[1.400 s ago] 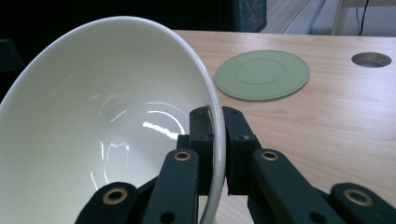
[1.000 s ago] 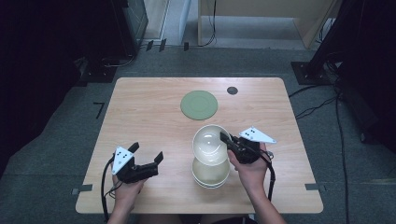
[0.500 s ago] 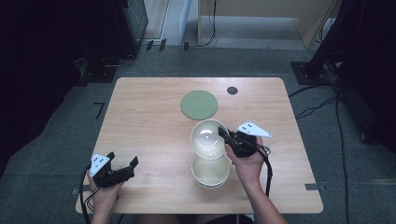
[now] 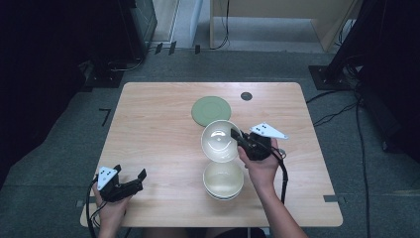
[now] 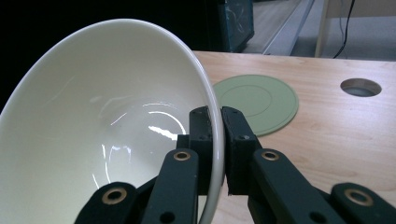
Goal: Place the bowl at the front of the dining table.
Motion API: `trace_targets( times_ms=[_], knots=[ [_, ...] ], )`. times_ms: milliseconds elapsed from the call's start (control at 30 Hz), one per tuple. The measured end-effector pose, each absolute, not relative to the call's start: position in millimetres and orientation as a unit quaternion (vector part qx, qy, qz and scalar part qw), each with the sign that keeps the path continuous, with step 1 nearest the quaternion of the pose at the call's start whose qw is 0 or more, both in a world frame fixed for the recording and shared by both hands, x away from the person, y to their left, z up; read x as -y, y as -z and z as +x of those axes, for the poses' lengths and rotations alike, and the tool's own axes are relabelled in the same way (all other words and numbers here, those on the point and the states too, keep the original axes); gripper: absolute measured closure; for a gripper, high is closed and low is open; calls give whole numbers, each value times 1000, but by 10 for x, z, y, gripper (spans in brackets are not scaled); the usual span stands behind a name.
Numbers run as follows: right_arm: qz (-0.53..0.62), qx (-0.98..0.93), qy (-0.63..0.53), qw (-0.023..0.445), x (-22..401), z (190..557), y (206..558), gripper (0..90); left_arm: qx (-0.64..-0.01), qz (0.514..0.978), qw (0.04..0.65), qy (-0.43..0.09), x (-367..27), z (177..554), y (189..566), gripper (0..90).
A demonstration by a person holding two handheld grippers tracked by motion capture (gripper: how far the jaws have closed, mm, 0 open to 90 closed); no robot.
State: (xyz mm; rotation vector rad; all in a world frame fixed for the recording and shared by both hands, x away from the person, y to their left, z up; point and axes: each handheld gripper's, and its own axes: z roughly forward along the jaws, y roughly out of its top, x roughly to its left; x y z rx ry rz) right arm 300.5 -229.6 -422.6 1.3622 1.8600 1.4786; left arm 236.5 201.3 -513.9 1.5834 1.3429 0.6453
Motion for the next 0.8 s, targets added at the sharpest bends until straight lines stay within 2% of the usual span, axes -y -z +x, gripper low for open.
trace_targets(
  times_ms=[500,800],
  knots=[
    [494,-657,-525,223,2213,3415,3984,851,-547,647,463,-260,-2006,2386,5139,0],
    [508,-657,-506,230,2145,3695,3977,851,-547,646,466,-258,-2013,2393,5140,0]
  ],
)
